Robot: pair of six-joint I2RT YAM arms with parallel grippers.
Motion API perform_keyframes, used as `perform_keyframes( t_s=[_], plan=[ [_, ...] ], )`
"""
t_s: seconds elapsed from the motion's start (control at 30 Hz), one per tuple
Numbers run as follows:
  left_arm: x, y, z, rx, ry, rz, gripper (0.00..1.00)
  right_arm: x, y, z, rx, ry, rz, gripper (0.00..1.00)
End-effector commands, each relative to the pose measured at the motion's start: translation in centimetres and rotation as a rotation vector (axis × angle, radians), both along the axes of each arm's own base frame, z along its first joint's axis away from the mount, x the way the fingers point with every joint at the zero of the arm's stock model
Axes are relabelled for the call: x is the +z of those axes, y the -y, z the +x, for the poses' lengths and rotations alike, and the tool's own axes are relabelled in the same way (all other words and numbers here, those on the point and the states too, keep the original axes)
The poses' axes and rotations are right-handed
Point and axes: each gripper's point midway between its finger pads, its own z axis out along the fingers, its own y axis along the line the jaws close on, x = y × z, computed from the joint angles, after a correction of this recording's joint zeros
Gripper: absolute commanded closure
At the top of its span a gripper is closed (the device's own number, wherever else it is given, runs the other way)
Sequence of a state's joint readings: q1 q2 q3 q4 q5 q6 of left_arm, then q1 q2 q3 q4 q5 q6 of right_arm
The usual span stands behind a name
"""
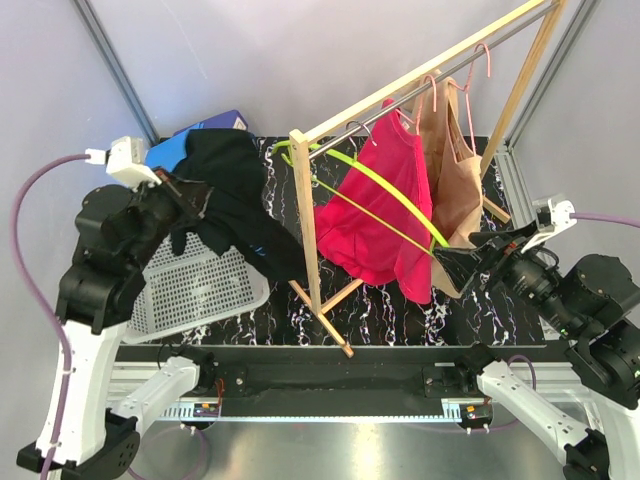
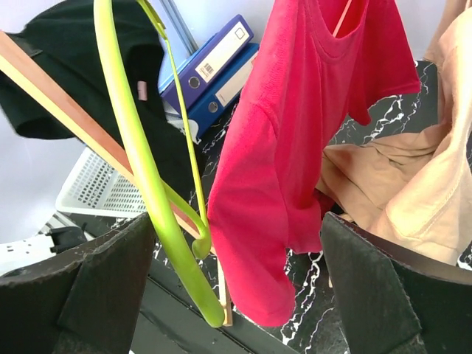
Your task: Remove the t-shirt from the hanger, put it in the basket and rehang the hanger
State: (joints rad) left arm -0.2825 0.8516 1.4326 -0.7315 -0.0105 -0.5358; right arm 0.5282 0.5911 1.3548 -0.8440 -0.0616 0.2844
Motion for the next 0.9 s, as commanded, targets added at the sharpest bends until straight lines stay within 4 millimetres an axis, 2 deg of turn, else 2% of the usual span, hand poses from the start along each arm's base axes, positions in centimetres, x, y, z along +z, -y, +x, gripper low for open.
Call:
perform_keyframes(
  t_s=[0.0,0.2,0.37,0.43,0.6,0.63,0.67,0.73,0.77,0.87],
  plan=[
    [0.3,-5.2,-1.6,0.211,0.025,0.150,1.00,1.2,-0.2,0.5,0.002,0.032,-0.019,0.00],
    [-0.5,-8.4,-3.5,0.324,0.021,0.267,1.00,0.9,-1.0,0.9,0.034,0.020,-0.025,0.00],
    [-3.1,-10.5,-4.5,0.397,-0.059,0.362,1.00,1.0,-1.4,1.0,0.047,0.023,-0.007,0.00],
    [-3.2,-11.6,-5.4,0.441,-0.053,0.378,1.00,0.8,-1.4,1.0,0.043,0.017,-0.007,0.00],
    [-3.7,-12.0,-5.8,0.458,-0.055,0.383,1.00,0.6,-0.9,0.8,0.027,0.018,-0.017,0.00],
    [-4.3,-11.5,-5.5,0.440,-0.069,0.375,1.00,0.7,-0.8,0.8,0.023,0.021,-0.017,0.00],
    [-6.3,-10.9,-4.7,0.422,-0.107,0.359,1.00,0.7,-0.6,0.9,0.012,0.022,-0.017,0.00],
    [-8.9,-9.2,-3.6,0.352,-0.158,0.337,1.00,0.7,-0.4,0.9,0.003,0.019,-0.016,0.00],
    [-12.1,-8.6,-2.7,0.338,-0.216,0.330,1.00,0.7,-0.2,1.0,-0.011,0.015,-0.016,0.00],
    [-15.8,-7.2,-1.0,0.309,-0.275,0.291,1.00,0.7,0.1,1.2,-0.036,-0.002,-0.025,0.00]
  ],
)
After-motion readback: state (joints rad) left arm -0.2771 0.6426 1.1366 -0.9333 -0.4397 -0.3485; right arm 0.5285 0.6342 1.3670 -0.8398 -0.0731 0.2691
